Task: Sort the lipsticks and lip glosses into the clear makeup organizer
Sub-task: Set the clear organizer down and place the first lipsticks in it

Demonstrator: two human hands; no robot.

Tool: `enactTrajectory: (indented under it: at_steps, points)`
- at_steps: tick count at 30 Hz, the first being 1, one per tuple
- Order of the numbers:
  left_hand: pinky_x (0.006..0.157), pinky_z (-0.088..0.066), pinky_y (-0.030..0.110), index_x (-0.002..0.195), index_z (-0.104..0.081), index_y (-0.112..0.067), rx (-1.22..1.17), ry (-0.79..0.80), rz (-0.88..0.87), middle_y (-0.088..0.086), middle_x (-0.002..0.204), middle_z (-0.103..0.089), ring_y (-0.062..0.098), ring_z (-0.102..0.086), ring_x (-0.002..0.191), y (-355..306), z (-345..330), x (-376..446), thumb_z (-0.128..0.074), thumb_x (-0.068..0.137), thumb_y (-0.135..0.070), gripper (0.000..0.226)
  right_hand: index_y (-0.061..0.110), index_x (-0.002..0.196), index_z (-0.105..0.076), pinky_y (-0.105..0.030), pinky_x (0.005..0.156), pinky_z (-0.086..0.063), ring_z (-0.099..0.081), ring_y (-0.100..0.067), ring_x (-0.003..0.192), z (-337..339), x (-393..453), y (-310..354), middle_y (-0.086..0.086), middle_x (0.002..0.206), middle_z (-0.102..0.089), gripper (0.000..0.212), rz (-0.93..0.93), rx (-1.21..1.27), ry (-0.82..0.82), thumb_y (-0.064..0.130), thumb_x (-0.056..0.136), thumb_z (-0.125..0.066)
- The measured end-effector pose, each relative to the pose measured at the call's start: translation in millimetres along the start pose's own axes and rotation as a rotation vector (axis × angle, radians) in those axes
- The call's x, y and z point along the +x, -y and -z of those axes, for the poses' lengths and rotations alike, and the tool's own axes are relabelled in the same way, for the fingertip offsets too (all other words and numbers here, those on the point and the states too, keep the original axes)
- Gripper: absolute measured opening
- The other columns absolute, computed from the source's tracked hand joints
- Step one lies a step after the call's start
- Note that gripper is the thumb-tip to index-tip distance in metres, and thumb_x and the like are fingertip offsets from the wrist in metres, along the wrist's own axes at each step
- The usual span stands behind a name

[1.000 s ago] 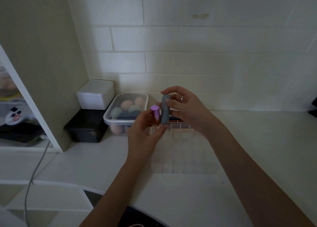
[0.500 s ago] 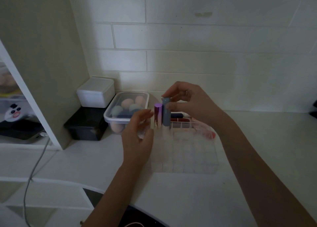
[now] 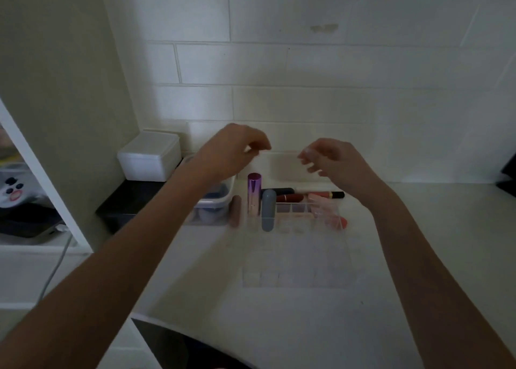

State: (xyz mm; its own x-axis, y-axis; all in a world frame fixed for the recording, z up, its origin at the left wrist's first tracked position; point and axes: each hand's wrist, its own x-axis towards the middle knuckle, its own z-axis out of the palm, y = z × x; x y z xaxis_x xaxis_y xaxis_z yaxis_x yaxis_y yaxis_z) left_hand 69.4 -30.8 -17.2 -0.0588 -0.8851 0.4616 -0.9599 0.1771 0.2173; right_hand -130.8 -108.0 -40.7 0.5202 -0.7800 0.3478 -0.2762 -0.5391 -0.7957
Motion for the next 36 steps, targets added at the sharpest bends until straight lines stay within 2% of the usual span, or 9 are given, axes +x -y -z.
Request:
enactTrajectory:
  at_steps: [4, 7, 9, 14, 16, 19, 23, 30, 36]
  points:
    - [0.089, -0.043, 0.025, 0.118, -0.062, -0.009, 0.124, 0.484, -0.054, 0.010, 0.118, -0.066, 0.021, -0.062, 0.104, -0.1, -46.6, 41.8, -0.068, 0.082, -0.011, 0.036, 0.012, 0.095, -0.068, -0.018, 0.062, -0.049, -0.066, -0.020, 0.079, 2.3, 1.1, -30.6, -0.009, 0.093, -0.071, 0.018, -0.146, -0.134, 0.009, 0.026, 0.091, -0.058]
    - [0.089, -0.042, 0.027, 0.124, -0.058, -0.012, 0.181, 0.601, -0.011, 0.010, 0.123, -0.060, 0.024, -0.058, 0.108, 13.7, -78.9, 49.7, -0.065, 0.082, -0.011, 0.043, 0.014, 0.092, -0.069, -0.034, 0.074, -0.054, -0.064, -0.021, 0.079, -5.7, 1.7, -38.9, -0.017, 0.097, -0.071, 0.012, -0.188, -0.105, 0.048, 0.022, 0.089, -0.061]
    - [0.091, -0.047, 0.031, 0.120, -0.061, -0.015, 0.174, 0.615, 0.023, 0.008, 0.119, -0.063, 0.024, -0.060, 0.103, 19.7, -91.4, 48.0, -0.064, 0.081, -0.016, 0.039, 0.011, 0.094, -0.069, -0.030, 0.071, -0.054, -0.064, -0.020, 0.078, -6.8, 1.6, -37.9, -0.018, 0.097, -0.070, 0.013, -0.175, -0.078, 0.039, 0.020, 0.089, -0.061]
    - [0.088, -0.046, 0.034, 0.107, -0.066, -0.009, 0.165, 0.488, 0.065, 0.012, 0.112, -0.064, 0.028, -0.058, 0.102, 18.1, -94.5, 46.8, -0.065, 0.081, -0.016, 0.027, 0.009, 0.099, -0.068, -0.037, 0.080, -0.054, -0.068, -0.030, 0.090, -0.7, 0.9, -32.3, -0.013, 0.095, -0.072, 0.016, -0.130, -0.052, -0.002, 0.018, 0.090, -0.058]
    - [0.086, -0.046, 0.034, 0.111, -0.064, -0.008, 0.069, 0.336, 0.111, 0.014, 0.112, -0.064, 0.028, -0.060, 0.100, 14.3, -83.9, 46.5, -0.067, 0.081, -0.013, 0.031, 0.012, 0.099, -0.067, -0.023, 0.072, -0.053, -0.068, -0.027, 0.088, 0.7, 1.8, -29.5, -0.011, 0.096, -0.072, 0.013, -0.098, -0.028, -0.036, 0.016, 0.090, -0.058]
    - [0.075, -0.057, 0.037, 0.116, -0.059, -0.012, -0.507, 0.081, 0.262, 0.017, 0.102, -0.068, 0.025, -0.066, 0.082, -0.8, -52.6, 35.2, -0.070, 0.079, -0.006, 0.039, 0.021, 0.108, -0.062, -0.006, 0.064, -0.046, -0.065, -0.019, 0.088, 0.8, 2.2, -17.1, -0.007, 0.103, -0.068, 0.020, 0.000, 0.055, -0.076, 0.014, 0.091, -0.057]
    - [0.069, -0.061, 0.034, 0.119, -0.055, -0.018, -0.987, 0.114, 0.320, 0.011, 0.097, -0.071, 0.023, -0.071, 0.085, -19.1, -19.1, 10.1, -0.068, 0.079, 0.001, 0.046, 0.030, 0.120, -0.055, -0.016, 0.076, -0.055, -0.067, -0.013, 0.091, -5.3, -2.4, 7.5, 0.000, 0.111, -0.063, 0.032, 0.132, 0.177, -0.002, 0.013, 0.093, -0.054]
    - [0.068, -0.059, 0.026, 0.100, -0.064, -0.022, -0.938, 0.043, 0.282, -0.003, 0.083, -0.075, 0.016, -0.073, 0.080, -26.8, -3.7, -9.0, -0.070, 0.079, -0.007, 0.027, 0.020, 0.115, -0.051, -0.031, 0.071, -0.061, -0.071, -0.019, 0.080, -18.4, -7.6, 27.5, -0.010, 0.101, -0.066, 0.024, 0.155, 0.239, -0.089, 0.018, 0.092, -0.056]
    - [0.061, -0.053, 0.012, 0.109, -0.063, -0.018, -0.915, -0.030, 0.294, -0.010, 0.079, -0.075, 0.005, -0.072, 0.077, -30.1, -7.0, -19.2, -0.069, 0.081, -0.012, 0.029, 0.014, 0.109, -0.056, -0.032, 0.075, -0.061, -0.071, -0.020, 0.082, -10.2, -10.8, 32.1, -0.009, 0.095, -0.069, 0.017, 0.122, 0.223, -0.001, 0.012, 0.092, -0.057]
